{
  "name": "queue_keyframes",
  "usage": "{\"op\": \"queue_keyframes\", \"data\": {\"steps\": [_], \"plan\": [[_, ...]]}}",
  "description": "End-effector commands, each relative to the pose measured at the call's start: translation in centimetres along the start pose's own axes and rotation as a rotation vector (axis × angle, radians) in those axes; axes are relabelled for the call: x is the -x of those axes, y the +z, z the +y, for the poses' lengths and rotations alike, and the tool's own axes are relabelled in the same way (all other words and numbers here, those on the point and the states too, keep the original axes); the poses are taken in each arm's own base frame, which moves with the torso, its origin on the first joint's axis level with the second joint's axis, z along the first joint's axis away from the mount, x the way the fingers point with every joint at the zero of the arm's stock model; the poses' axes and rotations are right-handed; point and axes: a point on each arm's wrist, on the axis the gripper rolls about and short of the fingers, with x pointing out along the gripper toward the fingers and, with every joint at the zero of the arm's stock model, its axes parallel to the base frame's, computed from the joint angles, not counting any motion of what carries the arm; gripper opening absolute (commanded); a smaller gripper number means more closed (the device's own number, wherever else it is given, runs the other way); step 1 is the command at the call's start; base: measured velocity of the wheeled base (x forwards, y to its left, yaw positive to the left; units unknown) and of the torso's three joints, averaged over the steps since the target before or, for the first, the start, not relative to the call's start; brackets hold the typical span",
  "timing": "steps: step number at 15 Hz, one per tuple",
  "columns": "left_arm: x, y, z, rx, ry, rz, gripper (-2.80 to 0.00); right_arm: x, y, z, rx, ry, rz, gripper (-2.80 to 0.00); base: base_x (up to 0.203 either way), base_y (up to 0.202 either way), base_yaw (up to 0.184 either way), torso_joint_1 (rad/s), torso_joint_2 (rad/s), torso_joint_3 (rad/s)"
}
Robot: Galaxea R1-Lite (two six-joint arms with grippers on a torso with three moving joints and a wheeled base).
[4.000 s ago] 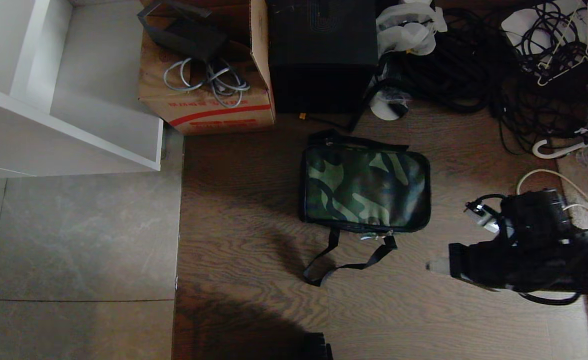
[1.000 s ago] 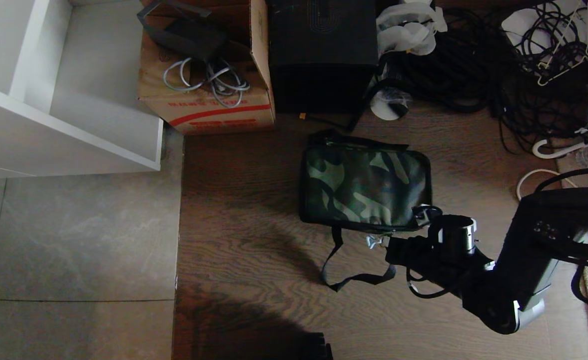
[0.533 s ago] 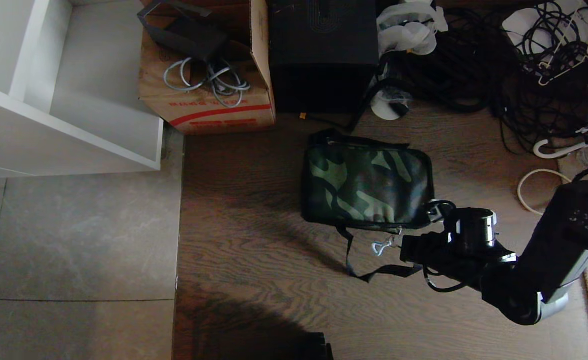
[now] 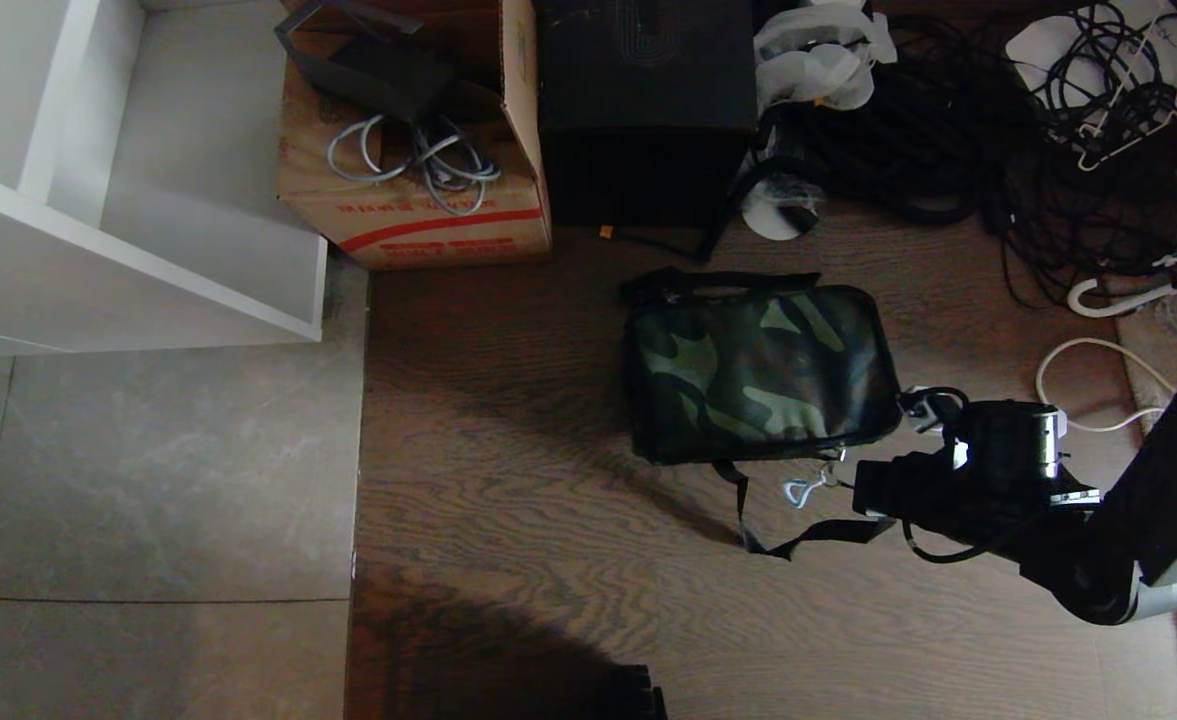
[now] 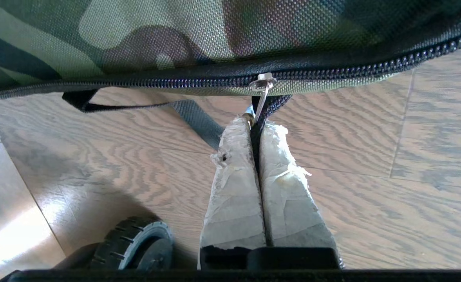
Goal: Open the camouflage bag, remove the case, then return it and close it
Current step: Open the top of the storage box
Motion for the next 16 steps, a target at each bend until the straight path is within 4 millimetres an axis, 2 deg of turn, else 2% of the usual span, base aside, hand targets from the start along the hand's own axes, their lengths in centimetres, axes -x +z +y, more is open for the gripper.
{"op": "queue_keyframes", "data": {"steps": [1, 4, 5, 9, 13, 15, 16], "plan": [[-0.1, -0.2, 0.0, 0.000, 0.001, 0.010, -2.80, 0.4, 0.0, 0.0, 0.000, -0.005, -0.005, -2.80, 0.000, 0.000, 0.000, 0.000, 0.00, 0.000], [-0.1, -0.2, 0.0, 0.000, 0.001, 0.008, -2.80, 0.4, -0.5, 0.3, 0.000, 0.004, 0.017, -2.80, 0.000, 0.000, 0.000, 0.000, 0.00, 0.000], [-0.1, -0.2, 0.0, 0.000, 0.001, 0.010, -2.80, 0.3, -0.6, 0.3, 0.001, 0.002, 0.021, 0.00, 0.000, 0.000, 0.000, 0.000, 0.00, 0.000], [-0.1, -0.2, 0.0, 0.000, 0.001, 0.009, -2.80, 0.2, -1.5, 0.7, 0.012, 0.013, 0.054, 0.00, 0.000, 0.000, 0.000, 0.000, 0.00, 0.000], [-0.1, -0.2, 0.0, 0.000, 0.001, 0.008, -2.80, 1.3, -0.6, 1.1, 0.020, 0.017, 0.047, 0.00, 0.000, 0.000, 0.000, 0.000, 0.00, 0.000], [-0.1, -0.2, 0.0, 0.000, 0.001, 0.010, -2.80, 2.1, 0.4, 1.5, 0.008, 0.030, 0.024, 0.00, 0.000, 0.000, 0.000, 0.000, 0.00, 0.000], [-0.1, -0.2, 0.0, 0.000, 0.001, 0.008, -2.80, 2.6, 0.7, 1.8, -0.035, 0.067, 0.025, 0.00, 0.000, 0.000, 0.000, 0.000, 0.00, 0.000]]}}
